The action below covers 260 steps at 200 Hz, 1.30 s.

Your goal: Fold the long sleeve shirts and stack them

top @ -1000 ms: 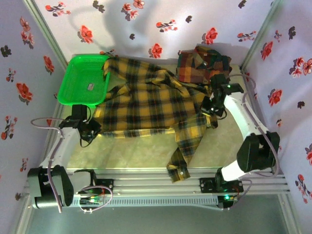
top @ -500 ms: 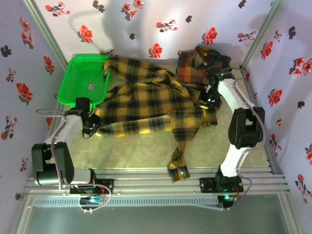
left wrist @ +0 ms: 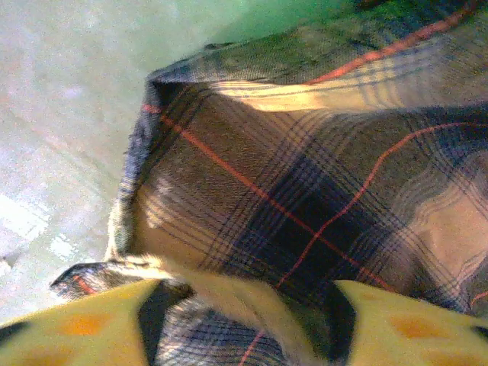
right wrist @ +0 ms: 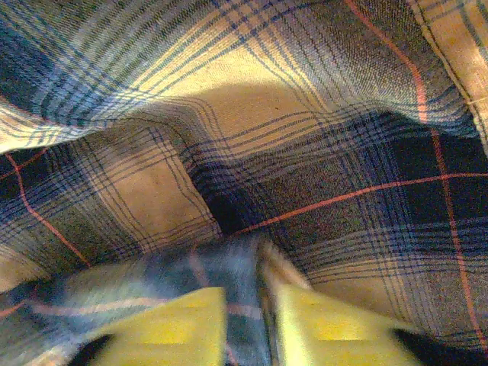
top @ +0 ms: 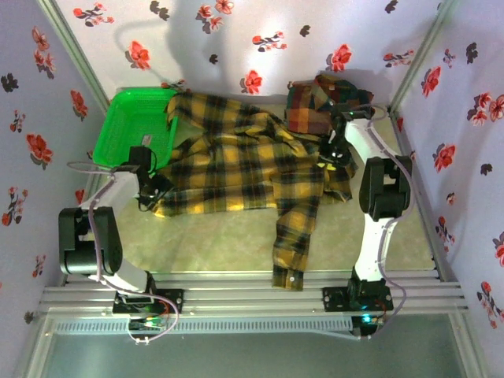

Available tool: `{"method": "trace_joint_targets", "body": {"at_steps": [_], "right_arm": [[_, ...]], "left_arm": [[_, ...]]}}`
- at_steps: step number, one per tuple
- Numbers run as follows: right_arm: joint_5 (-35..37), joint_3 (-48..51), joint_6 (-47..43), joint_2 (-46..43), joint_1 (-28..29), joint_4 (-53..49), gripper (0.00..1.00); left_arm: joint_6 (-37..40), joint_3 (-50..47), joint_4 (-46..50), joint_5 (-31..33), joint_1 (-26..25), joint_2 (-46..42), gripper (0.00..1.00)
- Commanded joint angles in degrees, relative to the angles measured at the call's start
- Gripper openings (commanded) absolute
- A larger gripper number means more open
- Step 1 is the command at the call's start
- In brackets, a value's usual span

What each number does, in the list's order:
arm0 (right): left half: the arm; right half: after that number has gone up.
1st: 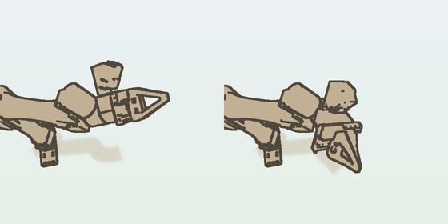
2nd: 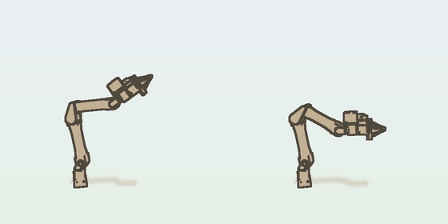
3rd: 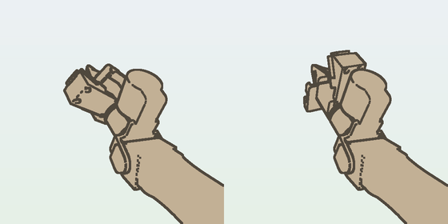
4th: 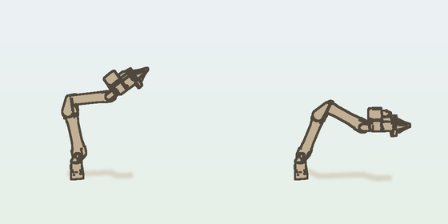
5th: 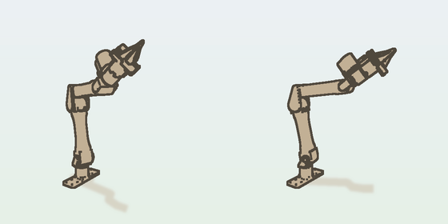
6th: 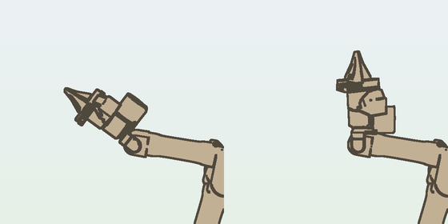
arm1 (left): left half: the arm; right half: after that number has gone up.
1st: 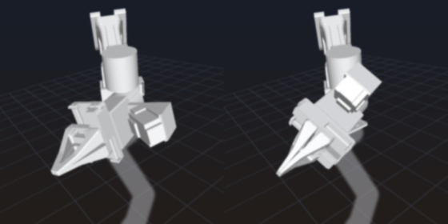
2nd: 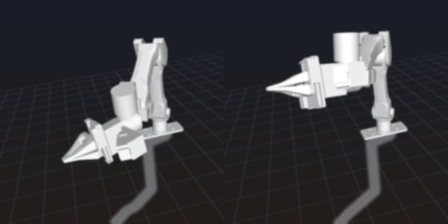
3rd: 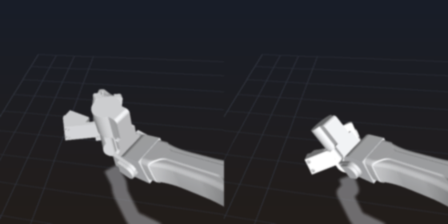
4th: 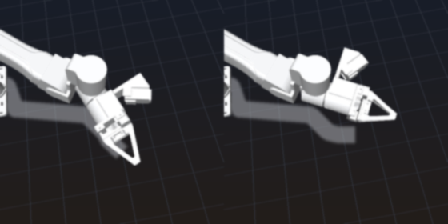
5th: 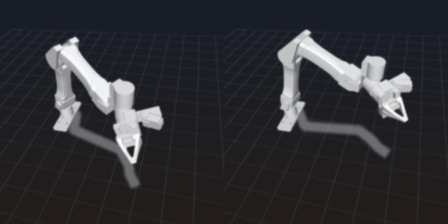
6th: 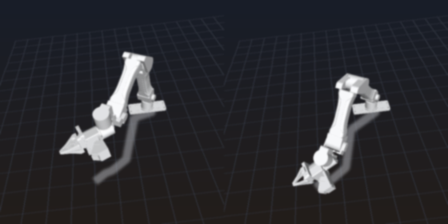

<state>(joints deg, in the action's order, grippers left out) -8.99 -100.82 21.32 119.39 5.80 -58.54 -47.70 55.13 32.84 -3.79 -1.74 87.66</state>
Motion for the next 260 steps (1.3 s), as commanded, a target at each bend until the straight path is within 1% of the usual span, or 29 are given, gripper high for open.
{"method": "trace_joint_targets", "body": {"at_steps": [1,14,20,24,28,44,56,66,73,82,91,100,107,123,141,158,170,176,189,196,202,212,230,245,260], "right_arm": [[0.3,1.5,-0.9,-4.8,-0.4,-1.1,0.57],[0.2,6.2,-1.4,-10.6,-0.4,-0.3,0.7],[0.3,9.0,-1.7,-13.9,-0.4,0.1,0.75],[0.4,10.8,-2.0,-15.9,-0.4,0.3,0.8],[0.4,12.5,-2.2,-18.6,-0.3,0.3,0.83],[-3.1,19.7,-3.9,-27.9,0.4,-1.4,0.86],[-6.2,26.0,-4.5,-34.5,3.5,-3.1,0.87],[-6.2,31.1,-4.0,-38.8,9.3,-5.1,0.87],[-5.4,35.6,-2.6,-41.2,14.5,-5.7,0.86],[-4.5,40.9,1.2,-43.7,20.8,-5.4,0.86],[-4.4,45.6,6.0,-46.1,26.8,-2.3,0.86],[-4.4,50.6,11.0,-47.9,31.6,2.4,0.86],[-3.6,53.3,13.7,-48.2,34.3,5.3,0.86],[0.2,56.2,17.1,-45.7,37.7,8.7,0.85],[3.6,57.7,19.1,-42.7,38.6,13.0,0.82],[7.7,58.3,20.2,-39.4,38.5,16.2,0.77],[9.6,57.9,20.8,-36.0,38.4,17.6,0.69],[10.7,57.6,21.4,-34.2,38.4,18.1,0.62],[12.2,56.9,22.0,-31.3,38.0,19.0,0.38],[12.0,56.2,22.1,-30.5,37.7,19.5,0.27],[11.5,55.5,21.9,-30.5,37.6,19.6,0.19],[10.7,53.3,20.9,-30.9,37.5,18.5,0.12],[10.0,47.4,19.2,-33.6,36.9,13.8,0.05],[7.9,42.5,18.1,-36.1,34.8,10.4,0.03],[5.6,37.5,17.0,-37.3,31.7,7.7,0.04]], "left_arm": [[-1.0,1.7,1.8,1.6,-1.6,-3.7,0.78],[-1.8,1.9,4.3,1.8,-3.6,-7.2,0.85],[-2.2,2.1,5.7,2.3,-5.1,-9.3,0.91],[-2.5,2.1,6.7,2.7,-6.2,-10.7,0.92],[-3.1,2.2,7.4,2.9,-7.3,-12.1,0.93],[-5.5,2.0,9.5,3.5,-12.4,-17.9,0.95],[-7.1,1.6,10.0,3.9,-16.6,-21.5,0.97],[-8.2,0.6,9.2,3.7,-19.8,-23.0,0.99],[-8.4,-0.7,7.1,1.8,-21.2,-23.3,0.99],[-8.1,-2.1,3.3,-1.0,-22.5,-22.3,0.99],[-7.0,-2.9,0.4,-2.3,-24.0,-20.1,0.99],[-5.6,-2.8,-2.9,-3.6,-25.0,-16.7,0.99],[-5.0,-2.5,-5.7,-4.7,-25.5,-14.0,0.99],[-3.3,-0.2,-10.8,-5.6,-26.7,-6.2,0.98],[-3.4,1.8,-15.7,-5.3,-26.8,1.0,0.98],[-3.1,3.5,-18.4,-4.5,-26.8,6.3,0.97],[-4.2,3.8,-18.6,-2.8,-26.3,9.5,0.98],[-4.8,3.8,-18.7,-2.5,-25.9,10.7,0.98],[-5.1,3.9,-18.3,-1.3,-25.5,12.6,0.98],[-4.6,3.9,-18.6,-1.0,-25.6,13.2,0.98],[-4.3,3.8,-18.6,-0.8,-25.5,13.6,0.98],[-4.0,3.4,-18.6,-0.7,-25.6,14.3,0.98],[-3.2,2.8,-17.7,-0.7,-25.4,16.0,0.98],[-3.7,1.1,-18.0,-0.7,-25.5,16.5,0.98],[-4.8,-1.3,-19.5,-0.9,-25.5,15.8,0.98]]}}
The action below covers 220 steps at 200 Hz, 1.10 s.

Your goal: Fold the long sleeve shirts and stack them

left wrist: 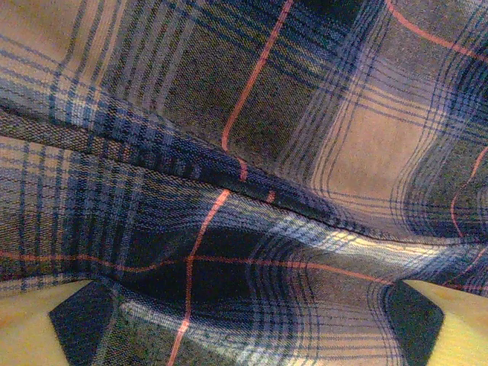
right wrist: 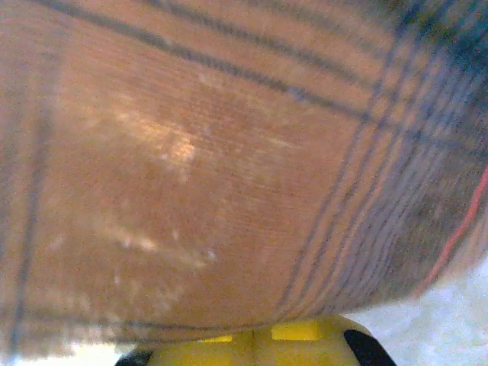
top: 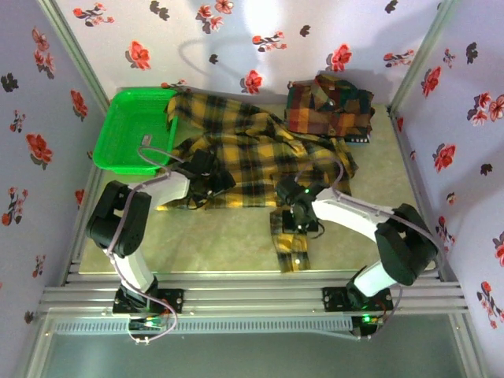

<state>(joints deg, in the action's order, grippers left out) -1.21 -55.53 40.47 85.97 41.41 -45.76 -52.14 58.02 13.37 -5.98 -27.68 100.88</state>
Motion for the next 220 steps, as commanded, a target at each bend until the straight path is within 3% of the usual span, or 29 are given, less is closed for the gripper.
{"method": "trace_joint_targets", "body": {"at_steps": [1,37,80,119,177,220], "right_arm": [[-2.3,-8.3,-2.3,-3.9,-4.2,-5.3,0.04],[-9.9,-23.3,-6.3,0.5,-13.2,-8.7,0.05],[-19.0,-37.7,-4.4,12.0,-19.8,-4.8,0.06],[-23.6,-47.4,0.3,20.9,-21.8,1.5,0.06],[-29.0,-55.9,-0.3,29.5,-22.3,11.5,0.06],[-30.0,-60.3,-1.8,34.4,-22.1,10.6,0.07]], "left_arm": [[-0.5,-4.4,-0.1,1.3,0.4,2.5,0.98],[-0.7,-7.0,-1.9,0.2,0.4,1.0,0.99],[-1.8,-6.7,-1.3,-1.6,0.4,-4.3,1.0],[-3.0,-4.7,-0.2,-4.6,0.4,-10.2,1.0],[-3.5,-5.3,1.2,-5.5,0.3,-12.5,1.0],[-4.2,-9.0,0.3,-4.3,0.3,-13.1,1.0]]}}
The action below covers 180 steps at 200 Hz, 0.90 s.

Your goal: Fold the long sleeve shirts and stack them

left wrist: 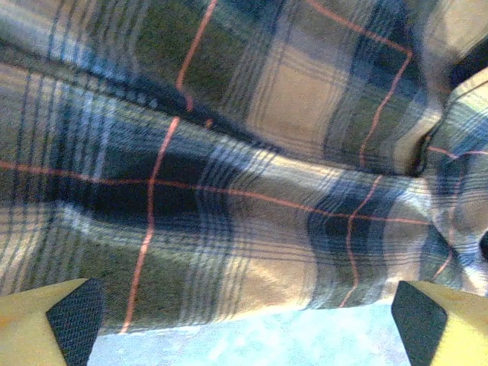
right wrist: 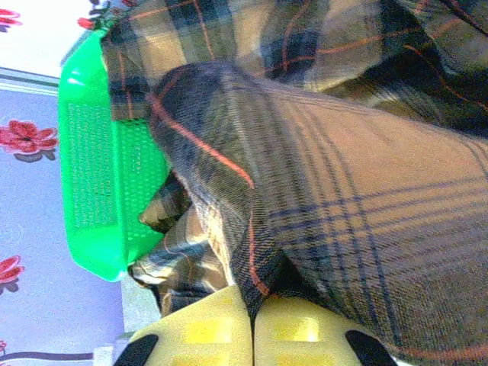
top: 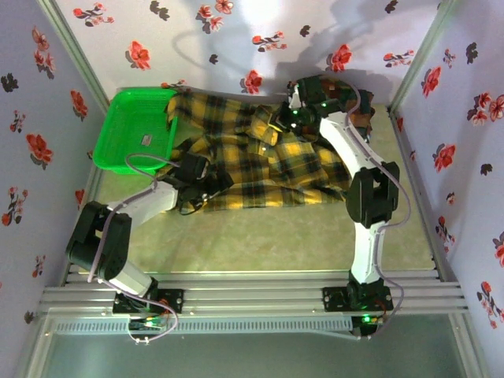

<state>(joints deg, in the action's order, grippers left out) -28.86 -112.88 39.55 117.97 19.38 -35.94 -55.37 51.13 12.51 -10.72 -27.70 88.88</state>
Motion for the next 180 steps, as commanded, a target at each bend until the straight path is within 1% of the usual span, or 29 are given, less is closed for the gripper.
{"method": "trace_joint_targets", "body": {"at_steps": [1,15,30,45,52,54,66,79,98,119,135,143,156,163,180], "right_arm": [[-2.2,-2.9,-0.8,2.3,-0.1,0.7,0.07],[-1.4,-1.6,0.4,1.6,0.2,-0.6,0.07],[-0.5,2.2,3.5,-0.8,0.5,-0.5,0.08],[-0.6,9.3,8.8,-4.3,0.8,2.3,0.08],[-0.5,13.4,12.0,-6.6,1.1,5.0,0.08],[-0.5,16.1,13.3,-7.3,1.3,6.2,0.08],[-1.1,24.8,20.0,-11.2,2.4,15.7,0.08],[-0.9,31.9,25.9,-14.3,3.8,22.2,0.08],[-0.3,39.9,33.3,-18.1,6.2,31.5,0.08],[2.0,47.1,39.5,-21.7,8.3,35.9,0.08],[3.9,54.8,45.8,-24.5,8.7,43.3,0.08],[4.6,57.0,46.9,-25.3,8.4,44.7,0.09],[5.8,59.0,45.5,-26.2,7.9,41.3,0.09],[6.6,60.5,45.2,-26.5,7.6,40.2,0.1],[7.2,65.0,46.4,-26.2,6.0,41.9,0.1]], "left_arm": [[-1.0,-2.2,1.1,0.4,0.4,-1.1,1.0],[-1.5,-2.7,0.3,0.1,0.3,-2.2,1.0],[-1.4,-2.1,1.0,0.0,0.4,-3.6,1.0],[-1.4,-1.3,2.5,0.5,1.0,-4.9,1.0],[-1.3,-1.0,2.7,0.5,1.3,-5.4,1.0],[-1.3,-0.9,2.8,0.5,1.4,-5.6,0.99],[-1.1,-0.3,3.5,0.5,2.0,-6.2,1.0],[0.1,0.9,5.0,0.5,2.7,-6.6,1.0],[1.8,2.5,7.0,0.1,3.6,-6.6,1.0],[2.2,3.3,7.8,-1.2,4.2,-7.1,1.0],[2.6,3.8,8.1,-2.1,4.1,-7.5,1.0],[2.6,3.8,8.1,-2.8,4.1,-7.6,1.0],[2.5,3.8,8.0,-3.6,3.4,-7.4,1.0],[2.4,3.7,7.8,-3.7,2.6,-7.3,1.0],[1.9,3.6,6.4,-4.4,-0.2,-6.4,1.0]]}}
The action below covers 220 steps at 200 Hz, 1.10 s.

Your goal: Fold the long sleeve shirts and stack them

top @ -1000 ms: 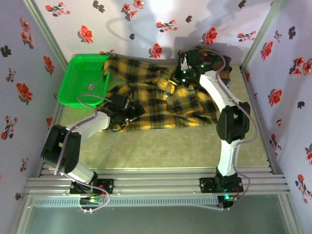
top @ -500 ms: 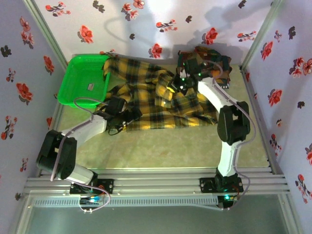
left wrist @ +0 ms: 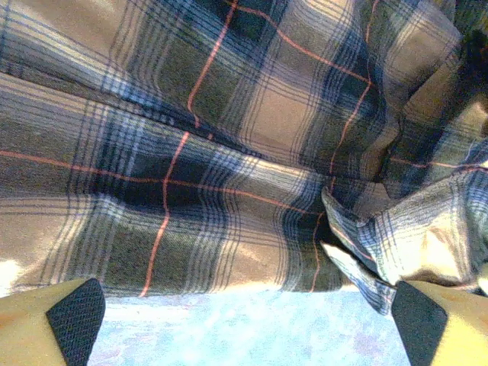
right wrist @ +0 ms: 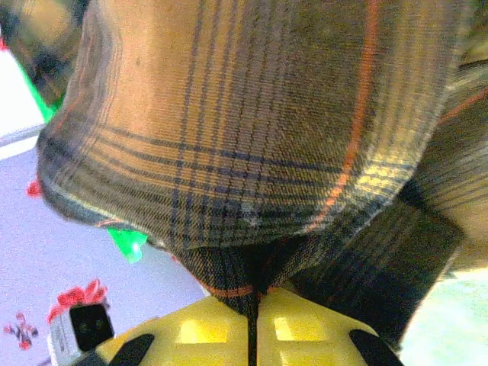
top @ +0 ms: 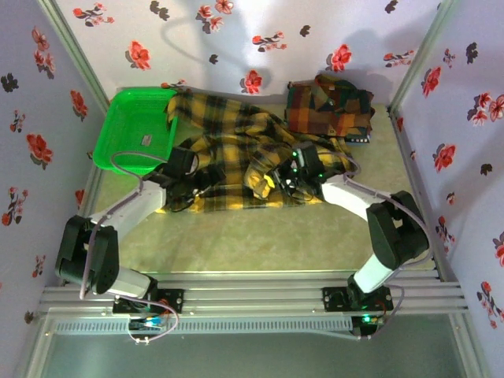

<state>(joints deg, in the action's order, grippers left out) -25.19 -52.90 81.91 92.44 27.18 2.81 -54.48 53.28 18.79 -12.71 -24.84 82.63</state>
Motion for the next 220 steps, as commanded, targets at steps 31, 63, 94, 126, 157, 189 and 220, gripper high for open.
{"method": "trace_joint_targets", "body": {"at_steps": [31,63,94,126,157,189,220], "right_arm": [[5.0,10.2,3.4,-1.3,-6.2,5.8,0.11],[4.1,9.0,-0.8,0.2,-8.9,3.1,0.12],[3.4,7.8,-2.9,1.6,-9.6,2.0,0.17],[2.5,5.3,-6.8,3.1,-9.7,-2.5,0.43],[6.8,0.6,-17.0,-0.5,-9.9,-18.1,0.76],[14.0,-3.6,-28.6,-4.5,-10.2,-33.1,0.84],[15.6,-1.3,-32.4,-7.0,-10.3,-35.2,0.83]], "left_arm": [[-2.1,1.7,-4.7,-2.2,-9.0,2.7,1.0],[-3.0,5.0,-10.1,-1.9,-11.4,8.3,1.0],[0.8,12.3,-8.3,-2.8,-11.8,15.4,0.98],[0.6,16.3,-8.1,-5.0,-12.8,22.1,0.91],[-0.5,20.2,-3.8,-4.5,-14.0,26.6,0.86],[-3.8,20.7,-4.8,-3.2,-14.4,29.3,0.82],[-7.7,20.7,-10.2,-4.0,-14.6,31.6,0.77]]}}
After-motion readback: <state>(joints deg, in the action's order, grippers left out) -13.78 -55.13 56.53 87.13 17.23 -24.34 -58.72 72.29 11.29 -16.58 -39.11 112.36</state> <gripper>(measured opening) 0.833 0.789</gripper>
